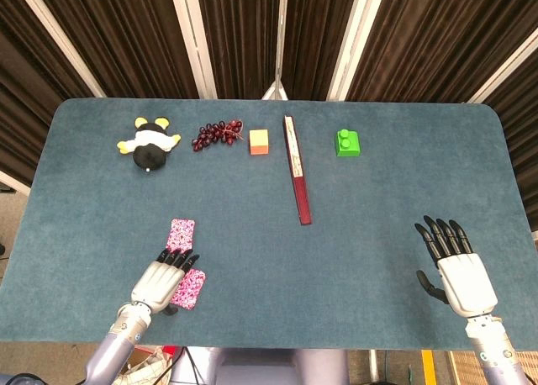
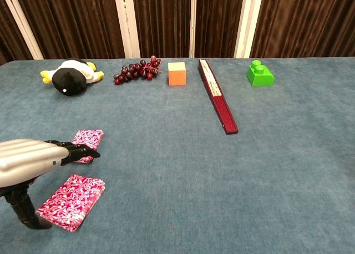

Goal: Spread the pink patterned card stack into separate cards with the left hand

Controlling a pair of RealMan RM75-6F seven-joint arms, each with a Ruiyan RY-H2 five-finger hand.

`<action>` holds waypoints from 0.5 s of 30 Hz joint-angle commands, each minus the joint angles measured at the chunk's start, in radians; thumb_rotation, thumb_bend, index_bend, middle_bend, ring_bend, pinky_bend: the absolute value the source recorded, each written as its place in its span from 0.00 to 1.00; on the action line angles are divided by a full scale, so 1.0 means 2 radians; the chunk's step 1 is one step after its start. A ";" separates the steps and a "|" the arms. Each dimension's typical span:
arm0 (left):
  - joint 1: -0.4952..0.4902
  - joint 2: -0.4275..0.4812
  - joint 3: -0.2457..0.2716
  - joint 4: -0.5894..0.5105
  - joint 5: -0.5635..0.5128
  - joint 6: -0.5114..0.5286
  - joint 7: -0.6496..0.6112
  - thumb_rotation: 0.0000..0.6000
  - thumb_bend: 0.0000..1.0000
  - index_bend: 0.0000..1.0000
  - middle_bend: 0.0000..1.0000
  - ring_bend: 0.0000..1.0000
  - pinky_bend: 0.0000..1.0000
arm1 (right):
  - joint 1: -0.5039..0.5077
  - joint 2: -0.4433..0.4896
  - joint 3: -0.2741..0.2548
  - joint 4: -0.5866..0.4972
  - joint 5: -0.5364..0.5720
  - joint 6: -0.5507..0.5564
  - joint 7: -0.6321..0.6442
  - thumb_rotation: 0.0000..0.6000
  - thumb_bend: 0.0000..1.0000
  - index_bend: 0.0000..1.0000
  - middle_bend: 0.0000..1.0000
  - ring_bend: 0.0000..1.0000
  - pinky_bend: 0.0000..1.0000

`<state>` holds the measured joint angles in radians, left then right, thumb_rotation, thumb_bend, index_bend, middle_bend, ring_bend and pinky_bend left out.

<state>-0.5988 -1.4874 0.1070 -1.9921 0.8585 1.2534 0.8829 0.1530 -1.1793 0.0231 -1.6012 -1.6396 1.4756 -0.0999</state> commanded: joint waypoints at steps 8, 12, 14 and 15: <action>-0.016 0.024 -0.067 0.012 -0.054 0.003 -0.023 1.00 0.03 0.01 0.00 0.00 0.00 | 0.001 0.000 0.000 -0.001 0.000 -0.001 0.001 1.00 0.37 0.00 0.00 0.00 0.04; -0.030 0.021 -0.098 0.041 -0.098 -0.005 -0.026 1.00 0.07 0.02 0.00 0.00 0.00 | 0.001 0.000 0.000 -0.001 0.000 -0.003 0.002 1.00 0.37 0.00 0.00 0.00 0.04; -0.038 0.015 -0.110 0.060 -0.121 -0.010 -0.024 1.00 0.08 0.03 0.00 0.00 0.00 | 0.001 0.000 0.000 -0.001 0.001 -0.003 0.002 1.00 0.37 0.00 0.00 0.00 0.04; -0.042 0.011 -0.115 0.069 -0.131 -0.013 -0.022 1.00 0.09 0.03 0.00 0.00 0.00 | 0.001 0.000 0.000 -0.002 0.001 -0.004 0.003 1.00 0.37 0.00 0.00 0.00 0.04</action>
<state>-0.6542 -1.4515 -0.0795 -1.9093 0.6591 1.2453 0.8383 0.1559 -1.1785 0.0226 -1.6042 -1.6380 1.4685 -0.0945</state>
